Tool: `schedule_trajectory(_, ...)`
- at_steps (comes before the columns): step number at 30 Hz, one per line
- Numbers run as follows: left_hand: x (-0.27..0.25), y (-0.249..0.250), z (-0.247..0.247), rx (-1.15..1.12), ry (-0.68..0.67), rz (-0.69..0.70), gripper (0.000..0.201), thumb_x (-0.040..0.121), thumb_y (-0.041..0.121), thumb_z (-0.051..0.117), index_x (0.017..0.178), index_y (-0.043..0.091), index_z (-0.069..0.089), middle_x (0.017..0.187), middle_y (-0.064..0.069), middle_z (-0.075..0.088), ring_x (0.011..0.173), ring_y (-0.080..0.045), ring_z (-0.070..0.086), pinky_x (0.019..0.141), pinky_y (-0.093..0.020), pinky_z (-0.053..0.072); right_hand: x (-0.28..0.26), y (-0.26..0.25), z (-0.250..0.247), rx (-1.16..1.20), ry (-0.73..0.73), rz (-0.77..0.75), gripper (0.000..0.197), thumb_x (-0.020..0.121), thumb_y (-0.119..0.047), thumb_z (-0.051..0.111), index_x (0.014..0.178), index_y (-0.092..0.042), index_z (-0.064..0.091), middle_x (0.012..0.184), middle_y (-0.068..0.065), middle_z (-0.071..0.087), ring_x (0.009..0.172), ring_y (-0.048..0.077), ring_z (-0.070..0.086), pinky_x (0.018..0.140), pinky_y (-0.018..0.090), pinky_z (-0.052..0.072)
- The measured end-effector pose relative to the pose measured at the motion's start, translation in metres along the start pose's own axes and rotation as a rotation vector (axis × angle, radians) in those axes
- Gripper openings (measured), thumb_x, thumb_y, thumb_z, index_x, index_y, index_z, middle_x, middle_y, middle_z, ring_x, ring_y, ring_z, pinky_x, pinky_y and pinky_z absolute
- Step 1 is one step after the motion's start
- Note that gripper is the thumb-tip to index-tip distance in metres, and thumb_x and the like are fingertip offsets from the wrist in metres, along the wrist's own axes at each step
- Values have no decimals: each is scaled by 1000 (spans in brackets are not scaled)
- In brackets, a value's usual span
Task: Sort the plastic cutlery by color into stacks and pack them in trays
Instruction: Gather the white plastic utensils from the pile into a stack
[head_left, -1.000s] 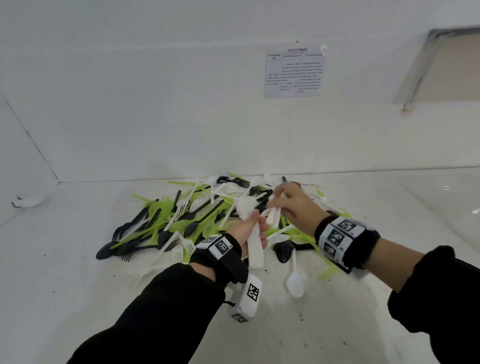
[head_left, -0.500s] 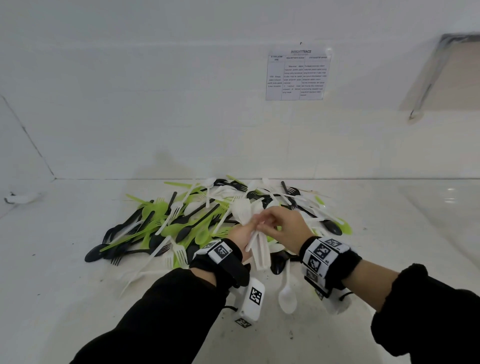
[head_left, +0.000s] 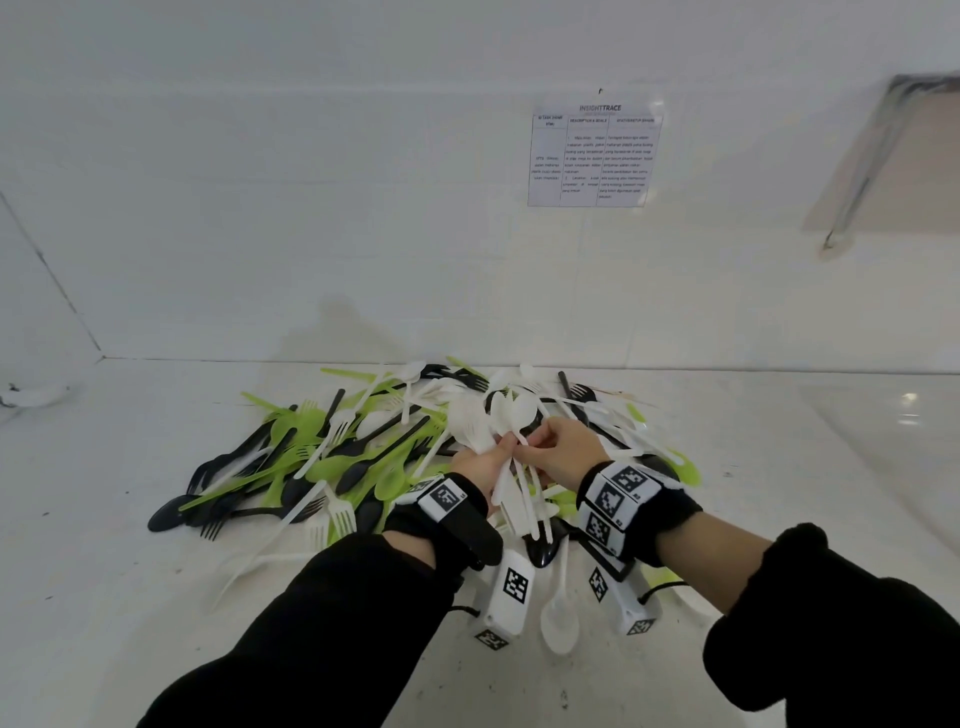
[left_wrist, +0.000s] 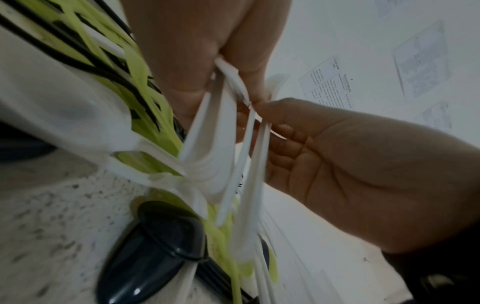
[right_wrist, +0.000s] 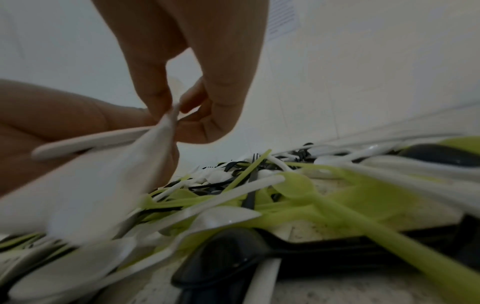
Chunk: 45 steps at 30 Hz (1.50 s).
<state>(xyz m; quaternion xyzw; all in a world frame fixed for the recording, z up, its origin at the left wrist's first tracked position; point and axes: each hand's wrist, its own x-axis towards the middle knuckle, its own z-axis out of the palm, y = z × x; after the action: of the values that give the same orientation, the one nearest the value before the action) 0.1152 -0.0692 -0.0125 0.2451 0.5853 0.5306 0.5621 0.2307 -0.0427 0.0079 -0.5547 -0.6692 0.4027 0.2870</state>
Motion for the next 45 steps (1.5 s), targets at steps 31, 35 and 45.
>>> schedule_trajectory(31,10,-6,-1,-22,-171,45,22,98,17,46,99,4,64,82,-14,67,72,-23,65,65,-30,56,13,-15,-6,52,-34,224,34,74,-32,75,71,1,65,83,21,69,75,28,62,84,40,52)
schedule_trajectory(35,14,-4,-6,-32,-79,64,37,95,26,51,119,-2,54,113,-21,62,100,-34,62,89,-43,51,9,-14,-1,126,-99,197,13,81,-18,70,71,-9,66,81,15,71,70,29,67,81,43,57)
schedule_trajectory(45,11,3,-14,-38,-211,-40,53,93,42,47,128,2,52,118,-26,60,83,-29,65,60,-32,59,1,-17,6,299,-264,181,10,88,-8,62,78,-10,62,80,13,68,63,19,69,65,31,59)
